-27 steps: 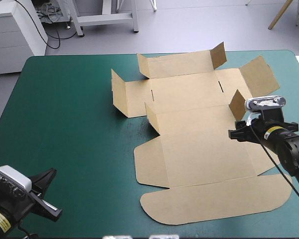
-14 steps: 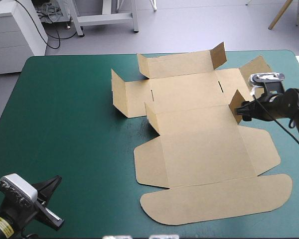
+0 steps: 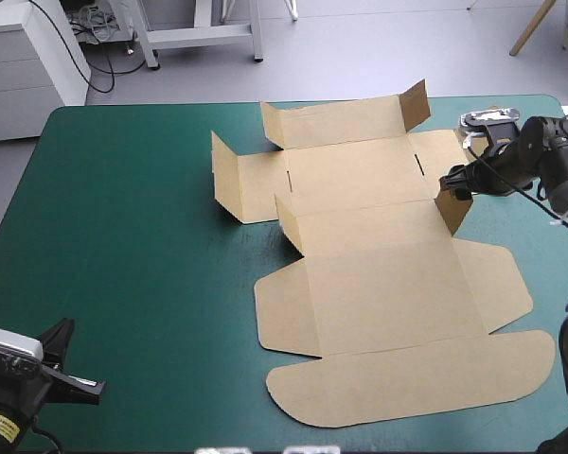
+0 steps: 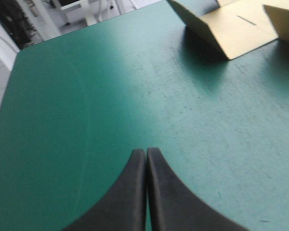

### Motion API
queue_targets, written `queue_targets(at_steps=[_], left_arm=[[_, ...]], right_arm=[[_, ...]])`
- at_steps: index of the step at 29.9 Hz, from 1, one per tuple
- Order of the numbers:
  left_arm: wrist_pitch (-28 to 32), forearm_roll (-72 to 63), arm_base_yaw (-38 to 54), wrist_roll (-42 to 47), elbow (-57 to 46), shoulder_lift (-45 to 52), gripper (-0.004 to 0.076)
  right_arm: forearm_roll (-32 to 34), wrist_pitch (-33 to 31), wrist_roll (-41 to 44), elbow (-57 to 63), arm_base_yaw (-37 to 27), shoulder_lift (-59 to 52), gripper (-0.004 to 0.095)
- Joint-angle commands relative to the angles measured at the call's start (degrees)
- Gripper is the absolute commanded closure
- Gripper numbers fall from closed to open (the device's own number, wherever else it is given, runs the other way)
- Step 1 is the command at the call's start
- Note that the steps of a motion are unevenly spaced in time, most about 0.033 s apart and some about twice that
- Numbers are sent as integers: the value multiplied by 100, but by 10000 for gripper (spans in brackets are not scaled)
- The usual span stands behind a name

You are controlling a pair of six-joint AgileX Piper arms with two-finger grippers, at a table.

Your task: Fold the box

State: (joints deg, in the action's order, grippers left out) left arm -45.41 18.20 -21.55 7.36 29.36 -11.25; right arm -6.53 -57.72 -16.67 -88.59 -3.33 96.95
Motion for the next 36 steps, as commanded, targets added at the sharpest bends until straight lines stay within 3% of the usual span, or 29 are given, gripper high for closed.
queue_targets(at_steps=[1,9,22,25,27,29,36], left_arm=[[554,31,540,54,140,-59,734],[634,-780,979,-846,73,-59,734],[916,-1095,979,-892,-106,-59,734],[916,-1103,979,-892,-106,-59,734],[916,-1152,979,-892,-106,-59,734],[893,-1176,979,-902,-106,-59,734],[725,-1176,979,-916,-106,-59,734]], right_arm=[[10,-164,-157,-503,-42,81,206],[24,-472,-297,-999,-42,830,206],[-352,-376,-637,-1045,-32,1451,218],[-419,-427,-616,-1102,-32,1451,358],[-419,-467,-656,-1126,-32,1465,597],[-419,-513,-692,-1166,-32,1479,902],[-442,-782,-1750,-1541,127,1479,927]])
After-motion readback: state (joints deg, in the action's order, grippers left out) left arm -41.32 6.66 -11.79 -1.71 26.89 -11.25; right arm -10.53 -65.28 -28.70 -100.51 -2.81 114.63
